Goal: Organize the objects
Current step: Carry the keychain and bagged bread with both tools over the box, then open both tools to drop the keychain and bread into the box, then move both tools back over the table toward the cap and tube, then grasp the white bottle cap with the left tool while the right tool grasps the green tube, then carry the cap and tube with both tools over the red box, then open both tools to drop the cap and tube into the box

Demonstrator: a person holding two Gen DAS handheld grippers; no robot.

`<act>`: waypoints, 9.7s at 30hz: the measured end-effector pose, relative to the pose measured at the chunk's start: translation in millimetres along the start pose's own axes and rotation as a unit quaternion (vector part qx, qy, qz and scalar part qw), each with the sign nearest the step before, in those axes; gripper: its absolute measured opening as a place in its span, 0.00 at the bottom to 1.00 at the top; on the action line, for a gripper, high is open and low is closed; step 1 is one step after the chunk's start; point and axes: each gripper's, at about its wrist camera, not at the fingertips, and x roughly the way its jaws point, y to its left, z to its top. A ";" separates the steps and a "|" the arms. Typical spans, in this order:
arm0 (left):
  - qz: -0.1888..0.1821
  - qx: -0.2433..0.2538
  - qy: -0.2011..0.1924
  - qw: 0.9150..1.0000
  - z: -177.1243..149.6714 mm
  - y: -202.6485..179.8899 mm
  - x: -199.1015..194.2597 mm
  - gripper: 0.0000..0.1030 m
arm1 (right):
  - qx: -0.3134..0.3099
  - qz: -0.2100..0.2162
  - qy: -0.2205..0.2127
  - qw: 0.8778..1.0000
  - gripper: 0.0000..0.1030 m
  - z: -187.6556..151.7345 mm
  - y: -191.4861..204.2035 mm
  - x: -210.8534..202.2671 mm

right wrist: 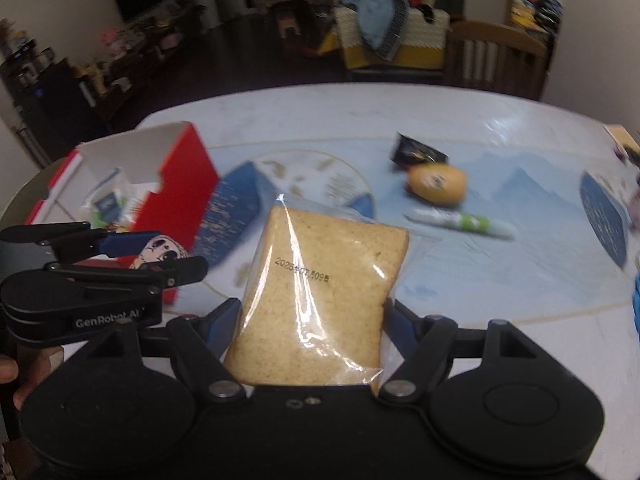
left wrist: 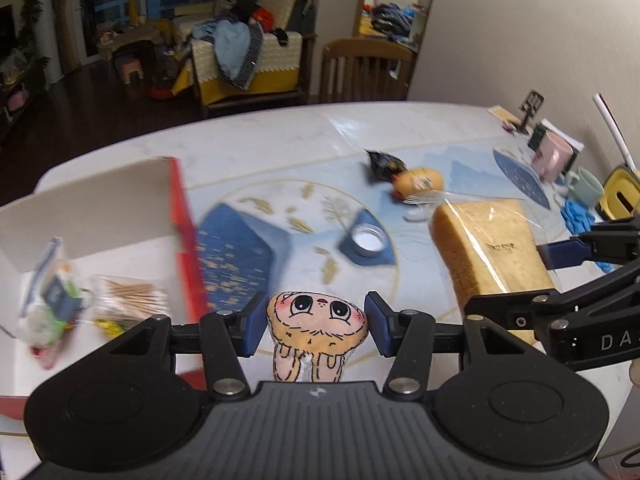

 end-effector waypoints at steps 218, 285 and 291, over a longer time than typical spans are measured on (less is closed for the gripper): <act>0.027 -0.022 0.038 0.999 6.5 -74.3 79.9 0.37 | -0.037 0.045 0.016 0.998 0.16 -27.2 -87.5 42.7; 0.131 -0.020 0.078 0.988 11.3 253.7 40.4 0.37 | -0.119 0.015 0.063 0.991 0.16 54.9 248.7 168.7; 0.123 -0.026 0.096 0.987 5.1 253.2 44.8 0.37 | -0.129 0.018 0.067 0.989 0.17 51.6 256.4 174.6</act>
